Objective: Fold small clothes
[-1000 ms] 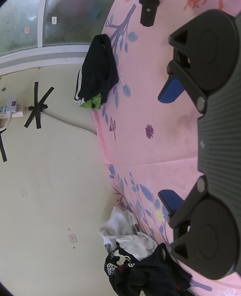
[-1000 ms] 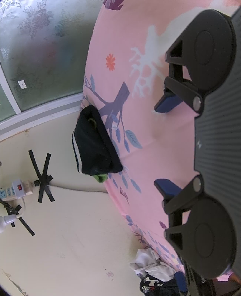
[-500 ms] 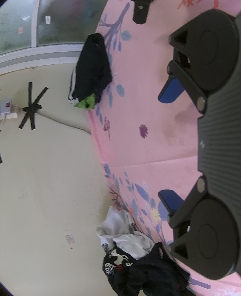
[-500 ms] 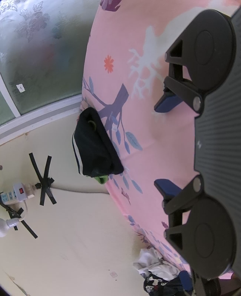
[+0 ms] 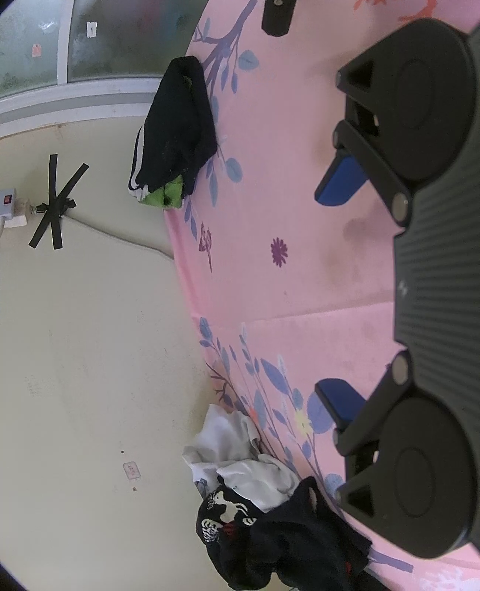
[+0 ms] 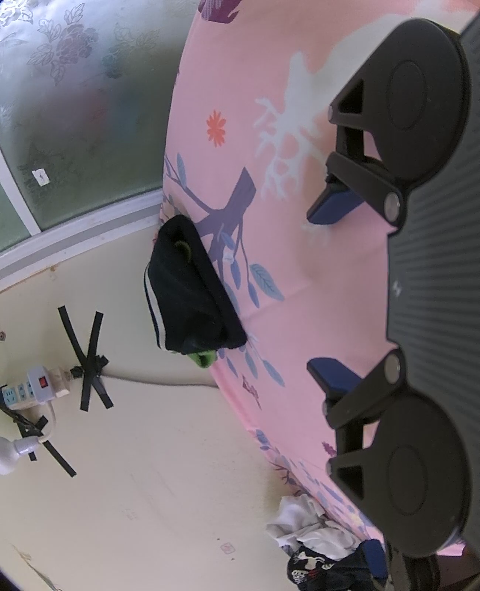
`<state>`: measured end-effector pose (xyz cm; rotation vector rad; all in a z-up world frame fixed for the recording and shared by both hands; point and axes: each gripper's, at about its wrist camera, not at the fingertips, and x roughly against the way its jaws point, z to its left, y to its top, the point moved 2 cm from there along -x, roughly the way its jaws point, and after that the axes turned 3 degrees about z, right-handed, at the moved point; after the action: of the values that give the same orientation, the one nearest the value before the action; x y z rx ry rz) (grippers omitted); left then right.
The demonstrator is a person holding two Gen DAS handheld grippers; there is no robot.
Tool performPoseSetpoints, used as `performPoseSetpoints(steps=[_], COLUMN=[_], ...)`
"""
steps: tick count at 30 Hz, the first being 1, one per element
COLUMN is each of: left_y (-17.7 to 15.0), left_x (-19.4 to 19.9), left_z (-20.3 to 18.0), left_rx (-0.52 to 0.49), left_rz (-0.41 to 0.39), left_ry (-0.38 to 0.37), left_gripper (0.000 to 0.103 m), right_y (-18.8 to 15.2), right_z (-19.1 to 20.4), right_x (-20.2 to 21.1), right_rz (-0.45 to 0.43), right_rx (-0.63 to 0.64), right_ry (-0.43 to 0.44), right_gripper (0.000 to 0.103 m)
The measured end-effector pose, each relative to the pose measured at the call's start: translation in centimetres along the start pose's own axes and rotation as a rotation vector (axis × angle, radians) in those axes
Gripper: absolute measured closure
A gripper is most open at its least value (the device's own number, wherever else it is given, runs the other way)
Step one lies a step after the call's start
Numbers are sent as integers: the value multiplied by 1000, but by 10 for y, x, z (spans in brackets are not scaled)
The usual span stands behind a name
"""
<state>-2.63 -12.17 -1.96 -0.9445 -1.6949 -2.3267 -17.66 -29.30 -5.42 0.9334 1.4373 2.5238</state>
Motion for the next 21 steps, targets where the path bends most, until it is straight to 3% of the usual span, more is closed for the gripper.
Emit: performPoseSetpoints(steps=[21], left_y=[-2], left_x=[-3], left_z=[-1], left_rx=[-8], left_rz=[28], left_ry=[5], left_gripper=[0], right_y=[0], right_z=[-1], right_x=[0], right_rz=[1], right_rx=[-2], right_ry=[0], right_gripper=[30])
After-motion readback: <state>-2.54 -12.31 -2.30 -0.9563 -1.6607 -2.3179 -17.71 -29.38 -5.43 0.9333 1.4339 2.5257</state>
